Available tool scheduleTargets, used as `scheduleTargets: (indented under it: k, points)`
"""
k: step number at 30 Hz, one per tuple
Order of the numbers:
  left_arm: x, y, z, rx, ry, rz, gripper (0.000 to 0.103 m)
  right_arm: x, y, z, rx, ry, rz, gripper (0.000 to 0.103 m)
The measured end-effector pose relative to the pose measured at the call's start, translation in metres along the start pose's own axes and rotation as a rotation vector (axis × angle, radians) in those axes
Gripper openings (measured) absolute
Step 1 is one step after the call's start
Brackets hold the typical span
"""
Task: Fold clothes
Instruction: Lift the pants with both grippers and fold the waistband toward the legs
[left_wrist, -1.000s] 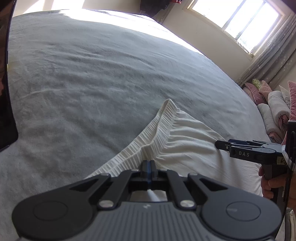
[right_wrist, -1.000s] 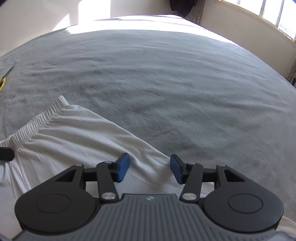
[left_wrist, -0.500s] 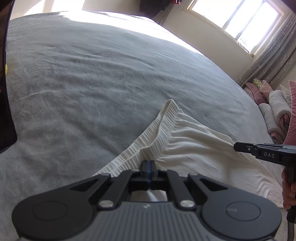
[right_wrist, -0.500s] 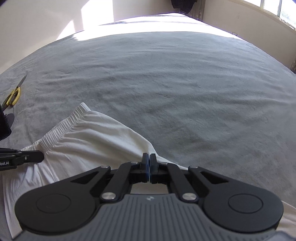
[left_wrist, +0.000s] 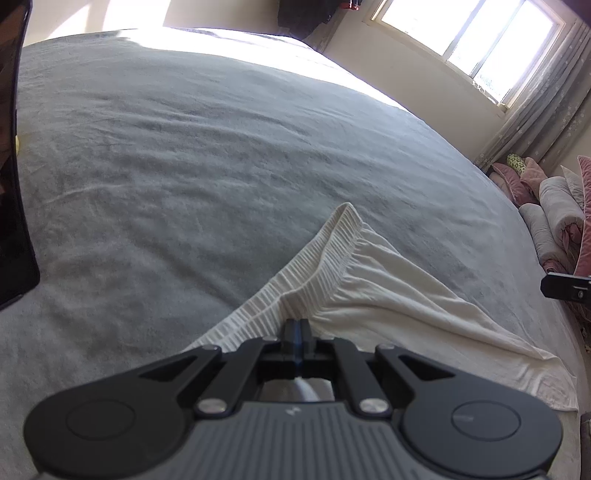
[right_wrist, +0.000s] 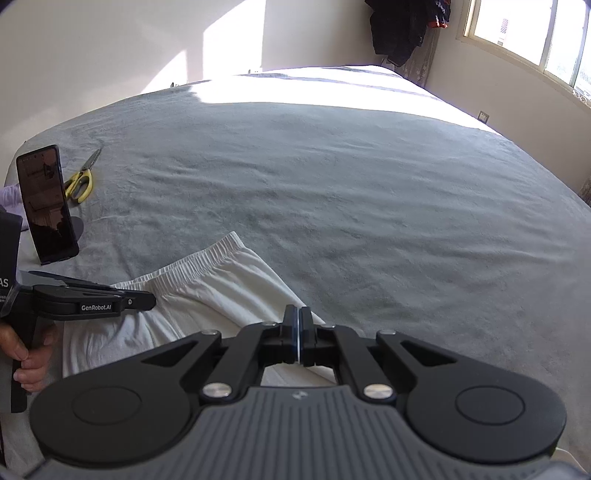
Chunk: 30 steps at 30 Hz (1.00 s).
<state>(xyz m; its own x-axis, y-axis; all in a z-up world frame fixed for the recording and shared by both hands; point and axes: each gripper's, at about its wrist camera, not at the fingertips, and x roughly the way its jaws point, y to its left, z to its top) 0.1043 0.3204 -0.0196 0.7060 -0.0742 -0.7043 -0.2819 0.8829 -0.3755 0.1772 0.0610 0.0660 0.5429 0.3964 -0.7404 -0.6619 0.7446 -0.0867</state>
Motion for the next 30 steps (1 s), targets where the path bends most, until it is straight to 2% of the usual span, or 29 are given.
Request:
scheduleTargets:
  k: [3, 4, 5, 12, 17, 22, 25, 27, 28, 29, 30]
  points:
    - [-0.001, 0.001, 0.000, 0.008, 0.000, 0.000, 0.002, 0.015, -0.008, -0.009, 0.021, 0.042, -0.031, 0.025]
    - [-0.002, 0.001, 0.000, 0.007, 0.001, -0.002, 0.002, 0.020, -0.010, -0.013, 0.032, 0.048, -0.040, 0.042]
    - [-0.002, 0.003, 0.000, -0.002, 0.003, -0.008, 0.002, 0.025, -0.013, -0.016, 0.042, 0.054, -0.048, 0.051]
    - [-0.001, 0.011, 0.003, -0.058, 0.026, -0.040, 0.002, 0.052, -0.031, -0.027, 0.124, 0.068, -0.033, 0.051]
    - [0.002, 0.012, 0.004, -0.060, 0.035, -0.050, 0.003, 0.075, -0.040, -0.024, 0.181, 0.061, 0.002, 0.051]
    - [0.004, 0.010, 0.005, -0.047, 0.033, -0.045, 0.003, 0.103, -0.035, -0.024, 0.165, 0.089, 0.029, 0.052]
    - [0.004, 0.010, 0.005, -0.038, 0.033, -0.043, 0.003, 0.111, -0.032, -0.029, 0.172, 0.070, 0.029, 0.055]
    - [0.005, 0.010, 0.006, -0.040, 0.033, -0.046, 0.003, 0.112, -0.030, -0.029, 0.184, 0.062, 0.041, 0.038]
    - [0.005, 0.011, 0.006, -0.041, 0.034, -0.048, 0.003, 0.110, -0.029, -0.028, 0.192, 0.068, 0.068, 0.015]
    - [0.005, 0.011, 0.006, -0.042, 0.034, -0.049, 0.003, 0.109, -0.027, -0.027, 0.197, 0.078, 0.084, 0.005]
    - [0.006, 0.012, 0.006, -0.043, 0.035, -0.051, 0.003, 0.106, -0.024, -0.025, 0.192, 0.081, 0.081, 0.005]
